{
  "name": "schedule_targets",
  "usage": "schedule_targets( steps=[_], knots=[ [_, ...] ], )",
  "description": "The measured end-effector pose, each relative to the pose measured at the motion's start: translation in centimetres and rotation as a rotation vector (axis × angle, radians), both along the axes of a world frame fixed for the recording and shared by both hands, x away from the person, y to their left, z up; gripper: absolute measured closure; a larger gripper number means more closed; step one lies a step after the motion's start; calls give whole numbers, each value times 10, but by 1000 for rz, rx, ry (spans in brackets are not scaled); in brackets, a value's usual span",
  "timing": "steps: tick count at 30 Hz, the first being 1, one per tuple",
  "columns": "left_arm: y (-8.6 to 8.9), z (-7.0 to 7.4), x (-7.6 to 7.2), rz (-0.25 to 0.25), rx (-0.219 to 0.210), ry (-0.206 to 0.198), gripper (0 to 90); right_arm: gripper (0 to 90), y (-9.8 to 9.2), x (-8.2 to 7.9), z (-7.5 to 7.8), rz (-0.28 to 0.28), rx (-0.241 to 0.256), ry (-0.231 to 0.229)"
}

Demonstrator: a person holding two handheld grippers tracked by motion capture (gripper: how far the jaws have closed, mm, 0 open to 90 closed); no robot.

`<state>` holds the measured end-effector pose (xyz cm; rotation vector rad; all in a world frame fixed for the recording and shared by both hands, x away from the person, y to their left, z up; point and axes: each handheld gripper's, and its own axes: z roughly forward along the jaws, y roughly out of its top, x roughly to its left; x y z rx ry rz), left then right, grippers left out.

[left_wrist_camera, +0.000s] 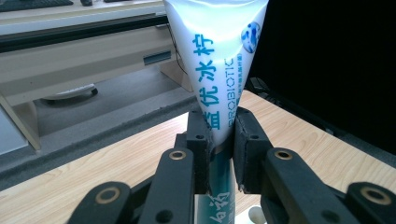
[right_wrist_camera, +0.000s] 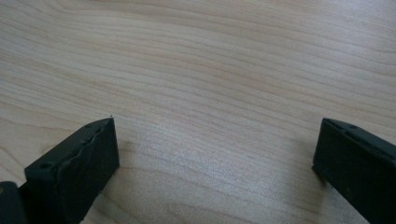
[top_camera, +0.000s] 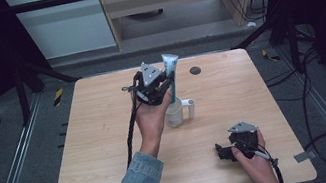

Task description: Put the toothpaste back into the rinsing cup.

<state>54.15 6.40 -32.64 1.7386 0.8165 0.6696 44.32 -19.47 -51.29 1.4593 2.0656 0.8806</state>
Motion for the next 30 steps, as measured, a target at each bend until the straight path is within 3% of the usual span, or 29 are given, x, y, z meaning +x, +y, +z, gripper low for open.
schedule_targets(
  steps=[11,30],
  knots=[
    [-3,-10,4,0,-21,-27,780,4,0,0,0,0,1,0],
    [-4,-20,13,15,-30,-38,781,4,0,0,0,1,2,0]
  ],
)
